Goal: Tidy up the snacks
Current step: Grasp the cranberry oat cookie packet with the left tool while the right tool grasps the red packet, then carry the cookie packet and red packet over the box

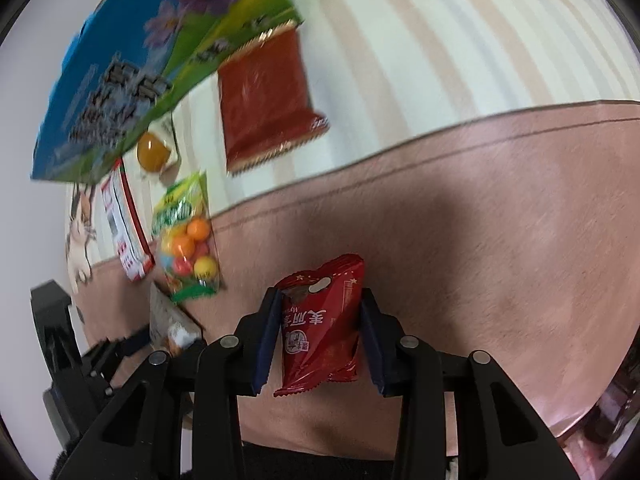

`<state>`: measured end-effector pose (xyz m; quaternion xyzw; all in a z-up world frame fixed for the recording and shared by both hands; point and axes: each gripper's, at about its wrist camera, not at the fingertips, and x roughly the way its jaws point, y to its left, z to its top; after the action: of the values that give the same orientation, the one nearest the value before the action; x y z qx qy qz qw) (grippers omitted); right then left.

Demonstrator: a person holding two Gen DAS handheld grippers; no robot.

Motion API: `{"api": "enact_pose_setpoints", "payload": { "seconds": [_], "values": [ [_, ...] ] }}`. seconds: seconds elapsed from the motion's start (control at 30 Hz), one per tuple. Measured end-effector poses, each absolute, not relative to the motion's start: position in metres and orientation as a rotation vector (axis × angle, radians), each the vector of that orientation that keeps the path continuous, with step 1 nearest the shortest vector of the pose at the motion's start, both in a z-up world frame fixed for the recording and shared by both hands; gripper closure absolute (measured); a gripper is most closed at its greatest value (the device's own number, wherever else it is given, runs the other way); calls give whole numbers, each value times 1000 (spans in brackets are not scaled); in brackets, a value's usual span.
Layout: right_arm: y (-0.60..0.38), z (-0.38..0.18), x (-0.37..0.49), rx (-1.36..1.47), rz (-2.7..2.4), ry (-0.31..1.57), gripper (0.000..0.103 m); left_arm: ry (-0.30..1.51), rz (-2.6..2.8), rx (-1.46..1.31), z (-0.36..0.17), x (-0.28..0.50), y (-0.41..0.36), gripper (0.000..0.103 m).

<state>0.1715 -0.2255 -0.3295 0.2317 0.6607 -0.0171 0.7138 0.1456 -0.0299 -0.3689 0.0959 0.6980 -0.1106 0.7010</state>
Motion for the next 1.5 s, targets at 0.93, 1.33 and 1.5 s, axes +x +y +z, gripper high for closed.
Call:
{"api": "enact_pose_setpoints", "payload": {
  "seconds": [0.93,1.33,1.5],
  "values": [
    [-194,-244,161,223,-43,1204,67,1429,-276,34,-282,150,-11,30],
    [-188,-144,206,286,56,1020,67,1176,-311,-80,-155,230,-9,30],
    [-194,-111,255,318,88,961,67,1159,-317,-127,-129,292,-8,30]
  ]
}}
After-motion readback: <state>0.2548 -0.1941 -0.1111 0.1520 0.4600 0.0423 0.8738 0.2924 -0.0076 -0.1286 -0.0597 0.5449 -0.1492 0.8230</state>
